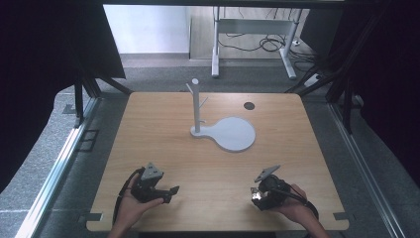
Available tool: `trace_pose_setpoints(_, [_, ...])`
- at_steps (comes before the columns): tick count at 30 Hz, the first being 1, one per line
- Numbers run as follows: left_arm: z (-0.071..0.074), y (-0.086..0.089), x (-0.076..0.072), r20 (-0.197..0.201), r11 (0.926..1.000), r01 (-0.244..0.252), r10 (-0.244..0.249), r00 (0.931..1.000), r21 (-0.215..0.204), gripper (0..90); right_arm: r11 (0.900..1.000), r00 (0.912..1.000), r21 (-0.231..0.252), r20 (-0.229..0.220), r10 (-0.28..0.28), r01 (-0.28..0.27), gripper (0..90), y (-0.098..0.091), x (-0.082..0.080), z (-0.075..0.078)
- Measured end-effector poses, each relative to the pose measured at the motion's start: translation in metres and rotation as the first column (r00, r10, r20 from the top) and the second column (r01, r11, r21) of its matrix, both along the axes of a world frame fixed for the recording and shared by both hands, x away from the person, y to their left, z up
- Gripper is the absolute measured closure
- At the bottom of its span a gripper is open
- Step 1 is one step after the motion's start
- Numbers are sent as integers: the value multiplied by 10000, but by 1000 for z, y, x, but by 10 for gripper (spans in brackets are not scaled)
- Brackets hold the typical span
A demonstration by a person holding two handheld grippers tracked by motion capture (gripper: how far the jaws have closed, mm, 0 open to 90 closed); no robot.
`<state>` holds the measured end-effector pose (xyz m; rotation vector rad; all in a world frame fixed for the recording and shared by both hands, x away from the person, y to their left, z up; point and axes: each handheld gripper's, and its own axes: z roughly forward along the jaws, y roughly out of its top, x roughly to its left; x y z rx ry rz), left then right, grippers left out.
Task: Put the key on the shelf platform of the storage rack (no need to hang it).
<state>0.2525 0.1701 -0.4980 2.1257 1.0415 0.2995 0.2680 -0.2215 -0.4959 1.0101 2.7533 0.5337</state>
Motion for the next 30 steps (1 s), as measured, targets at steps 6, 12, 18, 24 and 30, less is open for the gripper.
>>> trace_pose_setpoints(6, [0, 0, 0, 18, 10000, 9, -9, 10000, 7, 217, 9999, 9999, -116, -81, 61, -62, 415, 3, -1, -3])
trace_pose_setpoints(12, [0, 0, 0, 17, 10000, 8, -8, 10000, 22, 217, 9996, 9997, -270, -230, 80, -86, 465, 5, -1, -6])
trace_pose_setpoints(18, [0, 0, 0, 13, 10000, -2, 2, 10000, 36, 217, 9997, 9990, -229, -437, 97, -107, 509, 7, 2, -8])
trace_pose_setpoints(24, [-1, 0, 0, 15, 10000, -2, 2, 10000, 38, 217, 9996, 9987, -280, -500, 80, -94, 532, 8, 4, -7])
trace_pose_setpoints(30, [0, 0, 0, 28, 10000, 4, -4, 10000, 40, 217, 9999, 9991, -142, -414, -37, 31, 550, 9, 6, -2])
